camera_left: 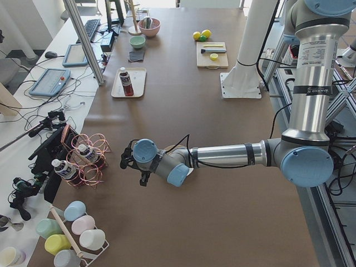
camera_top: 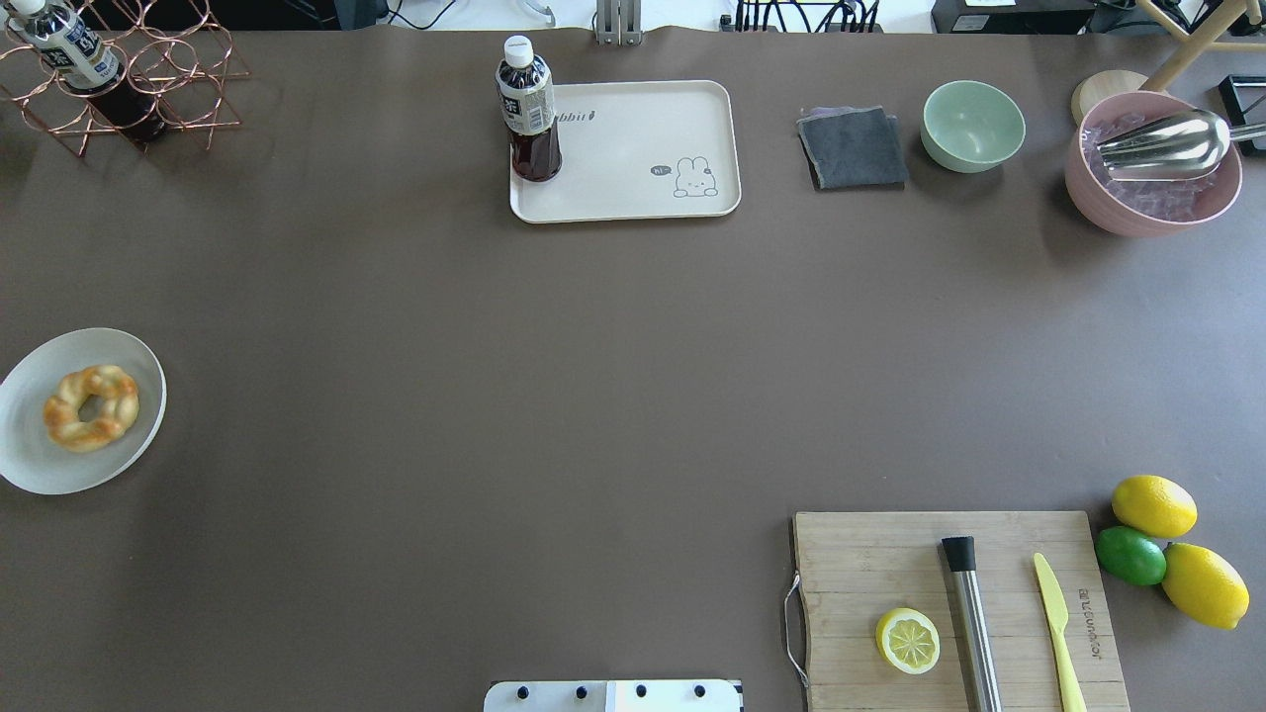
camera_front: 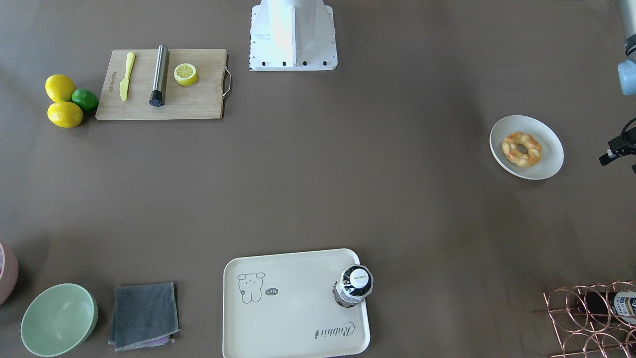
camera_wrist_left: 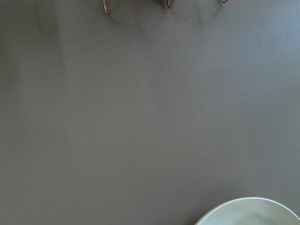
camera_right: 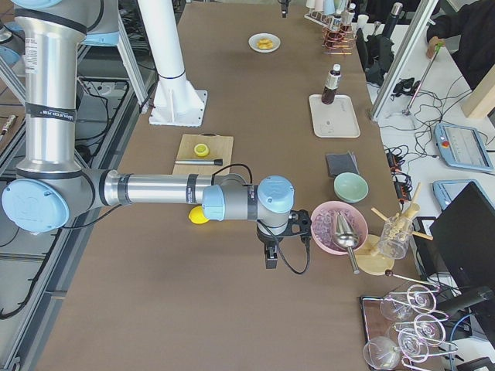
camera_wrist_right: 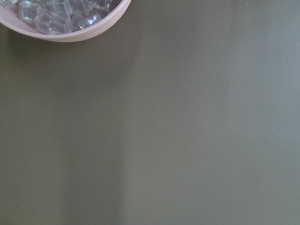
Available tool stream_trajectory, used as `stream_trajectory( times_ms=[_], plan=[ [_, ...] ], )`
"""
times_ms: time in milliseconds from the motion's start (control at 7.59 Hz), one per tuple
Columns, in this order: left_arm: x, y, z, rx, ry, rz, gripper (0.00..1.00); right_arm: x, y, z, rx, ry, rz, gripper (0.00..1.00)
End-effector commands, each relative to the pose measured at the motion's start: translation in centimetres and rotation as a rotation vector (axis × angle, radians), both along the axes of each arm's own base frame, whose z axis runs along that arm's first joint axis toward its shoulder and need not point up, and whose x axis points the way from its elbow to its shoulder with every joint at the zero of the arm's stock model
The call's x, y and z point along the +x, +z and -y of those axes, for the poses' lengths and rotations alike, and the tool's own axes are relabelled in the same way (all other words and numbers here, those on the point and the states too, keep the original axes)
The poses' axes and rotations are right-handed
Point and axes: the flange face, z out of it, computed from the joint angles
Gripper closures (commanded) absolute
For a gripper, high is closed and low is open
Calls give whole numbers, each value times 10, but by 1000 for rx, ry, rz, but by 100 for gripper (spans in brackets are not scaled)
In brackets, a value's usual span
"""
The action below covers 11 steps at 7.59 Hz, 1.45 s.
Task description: Place donut on tray
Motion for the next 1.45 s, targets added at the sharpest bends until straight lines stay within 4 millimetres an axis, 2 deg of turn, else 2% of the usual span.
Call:
stream_trajectory(
  times_ms=[0,132,263,395,527,659,922,1054,1186,1317],
  plan=[
    [3,9,-14,-16,8,2,2,-7,-1,3,-6,-8,7,0],
    [18,10,-17,-49,13,-5,2,-11,-1,4,-11,-12,12,0],
    [43,2,-20,-82,-5,-31,2,-15,-2,5,-27,2,19,0],
    [66,-1,-32,-103,-27,-53,2,-18,-11,5,-32,19,52,0],
    [82,5,-55,-105,-12,-81,2,-20,-13,6,-32,18,70,0],
    [78,13,-72,-90,-14,-96,2,-20,-17,5,-25,18,79,0],
    [66,39,-119,-65,7,-109,2,-20,-15,1,-31,17,87,0],
    [69,44,-130,-55,25,-110,3,-20,-16,2,-29,16,87,0],
    [75,57,-136,-68,43,-98,15,-21,-19,6,-23,16,88,0],
    [76,60,-137,-71,48,-95,16,-21,-20,7,-21,16,88,0]
  ],
)
